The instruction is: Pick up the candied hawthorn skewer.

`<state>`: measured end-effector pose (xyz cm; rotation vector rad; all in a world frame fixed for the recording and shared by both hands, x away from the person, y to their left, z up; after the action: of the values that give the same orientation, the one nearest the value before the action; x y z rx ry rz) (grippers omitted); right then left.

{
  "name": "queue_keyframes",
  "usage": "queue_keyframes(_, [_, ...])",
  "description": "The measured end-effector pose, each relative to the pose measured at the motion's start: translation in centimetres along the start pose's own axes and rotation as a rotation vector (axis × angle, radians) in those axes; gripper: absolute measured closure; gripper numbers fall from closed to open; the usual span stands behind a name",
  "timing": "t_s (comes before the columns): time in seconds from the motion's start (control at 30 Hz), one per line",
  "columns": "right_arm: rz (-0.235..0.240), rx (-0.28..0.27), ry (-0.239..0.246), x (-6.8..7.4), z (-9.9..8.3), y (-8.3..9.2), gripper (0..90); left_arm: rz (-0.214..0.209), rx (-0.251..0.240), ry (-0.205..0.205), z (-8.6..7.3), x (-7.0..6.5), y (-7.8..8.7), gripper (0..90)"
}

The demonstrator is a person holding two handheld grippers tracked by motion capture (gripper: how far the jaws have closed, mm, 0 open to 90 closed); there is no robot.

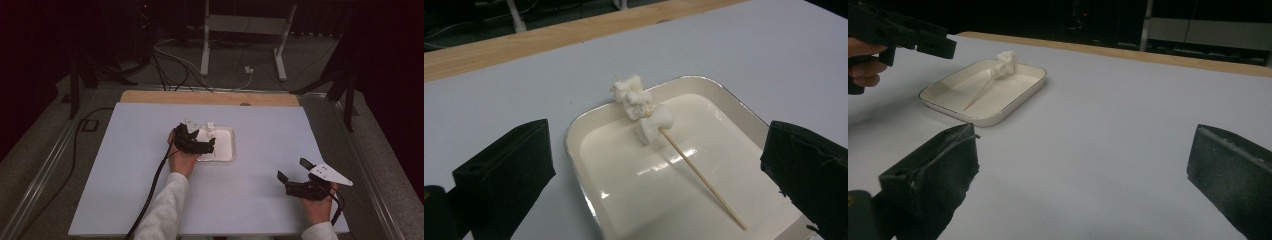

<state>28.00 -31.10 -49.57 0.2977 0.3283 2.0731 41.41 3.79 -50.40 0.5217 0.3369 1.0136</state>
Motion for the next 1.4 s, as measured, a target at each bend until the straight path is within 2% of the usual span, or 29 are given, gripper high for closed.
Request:
queue_keyframes(0.47, [-0.003, 0.001, -0.003, -0.1, -0.1, 0.0, 0.3, 0.000, 0.049, -0.001, -0.6, -1.3, -1.9, 2.9])
queue_keyframes(0.77, [-0.002, 0.003, -0.005, -0.1, -0.1, 0.1, 0.3, -0.018, 0.119, 0.012, -1.2, -2.2, -3.3, 8.5])
queue_keyframes(0.93, [-0.002, 0.005, -0.004, -0.1, -0.1, 0.0, 0.3, -0.016, 0.138, 0.012, -1.4, -2.6, -3.8, 10.5])
queue_keyframes(0.97, [-0.002, 0.005, -0.005, -0.1, -0.1, 0.0, 0.3, 0.007, 0.152, 0.007, -1.5, -2.8, -4.0, 15.6])
queue_keyframes(1.03, [-0.001, 0.005, -0.005, -0.1, -0.1, 0.0, 0.3, 0.021, 0.170, -0.001, -1.6, -3.0, -4.3, 18.3])
queue_keyframes(1.13, [-0.001, 0.004, -0.006, -0.1, -0.1, 0.0, 0.3, 0.043, 0.201, -0.012, -1.7, -3.2, -4.7, 28.0])
queue_keyframes(1.33, [-0.001, 0.004, -0.005, -0.1, -0.1, 0.0, 0.3, 0.049, 0.209, -0.014, -1.4, -3.3, -4.8, 52.9])
queue_keyframes(1.37, [-0.001, 0.004, -0.005, -0.1, -0.1, 0.0, 0.3, 0.043, 0.213, -0.024, -1.3, -3.3, -4.7, 52.9])
queue_keyframes(1.4, [-0.001, 0.004, -0.006, -0.2, -0.1, 0.1, 0.3, 0.043, 0.220, -0.028, -1.3, -3.3, -4.7, 60.2])
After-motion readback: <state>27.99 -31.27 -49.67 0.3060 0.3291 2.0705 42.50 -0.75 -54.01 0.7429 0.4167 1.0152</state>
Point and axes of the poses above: each handheld gripper's, and its own axes: y roughly backward along the jaws, z roughly out of its top, x roughly to its left, the point moved 3 cm from there along -y, roughly forward along the jaws, and after that the axes turned 1 degree about z, right-handed, at the moved point
